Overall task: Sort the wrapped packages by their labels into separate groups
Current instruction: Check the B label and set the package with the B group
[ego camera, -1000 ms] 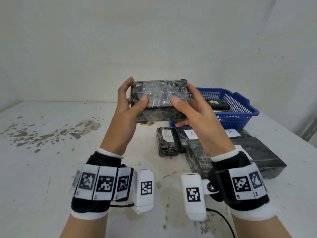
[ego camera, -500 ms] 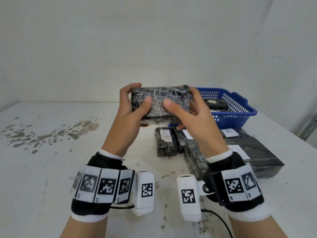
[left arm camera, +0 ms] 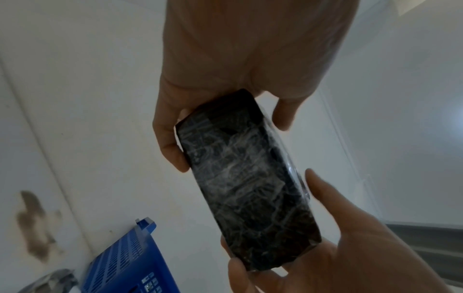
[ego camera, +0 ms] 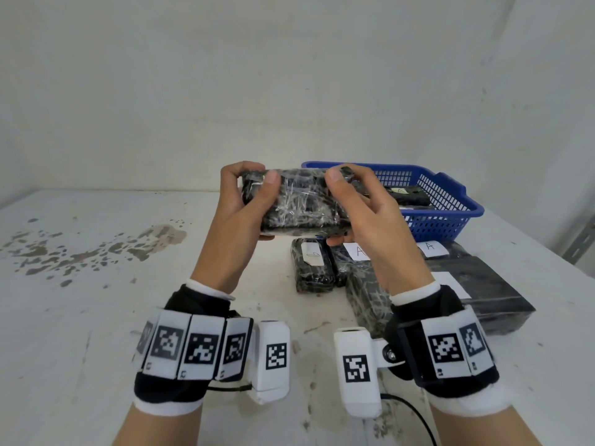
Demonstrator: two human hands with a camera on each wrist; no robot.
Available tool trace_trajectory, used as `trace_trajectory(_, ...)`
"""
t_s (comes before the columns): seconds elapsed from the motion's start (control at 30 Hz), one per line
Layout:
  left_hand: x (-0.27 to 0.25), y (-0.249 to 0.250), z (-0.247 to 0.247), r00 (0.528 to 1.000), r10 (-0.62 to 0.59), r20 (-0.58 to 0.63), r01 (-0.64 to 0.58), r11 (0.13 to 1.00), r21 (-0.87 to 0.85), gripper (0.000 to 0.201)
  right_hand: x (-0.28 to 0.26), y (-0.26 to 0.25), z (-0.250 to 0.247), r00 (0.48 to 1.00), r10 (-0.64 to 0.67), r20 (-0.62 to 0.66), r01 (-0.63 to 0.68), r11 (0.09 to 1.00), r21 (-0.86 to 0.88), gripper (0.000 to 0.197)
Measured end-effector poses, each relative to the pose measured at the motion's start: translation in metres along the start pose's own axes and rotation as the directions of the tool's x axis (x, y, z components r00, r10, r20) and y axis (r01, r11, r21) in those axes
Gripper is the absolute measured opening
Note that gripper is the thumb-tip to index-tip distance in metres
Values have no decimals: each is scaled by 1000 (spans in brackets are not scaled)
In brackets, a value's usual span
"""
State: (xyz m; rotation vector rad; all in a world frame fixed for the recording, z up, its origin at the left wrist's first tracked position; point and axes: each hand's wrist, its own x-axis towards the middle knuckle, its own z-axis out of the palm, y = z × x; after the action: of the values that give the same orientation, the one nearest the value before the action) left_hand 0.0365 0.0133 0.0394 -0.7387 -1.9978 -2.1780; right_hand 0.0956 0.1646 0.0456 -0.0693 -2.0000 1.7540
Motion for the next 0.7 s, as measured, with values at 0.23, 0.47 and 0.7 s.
trace_trajectory(0.23,-3,0,4,1000,17,24,-17,999,31,22,1,7,5,997,-67,-35,65,996,-69,40)
trace_trajectory(0.47,-4,5,4,983,-179,46,173,978,114,68,3,12,-3,980,-200,17,200,973,-119,86)
trace_trajectory(0.7,2,0,-3,998,-38,-44,32,990,-138,57,5,8,-3,989,-144,21,145,984,-104,64)
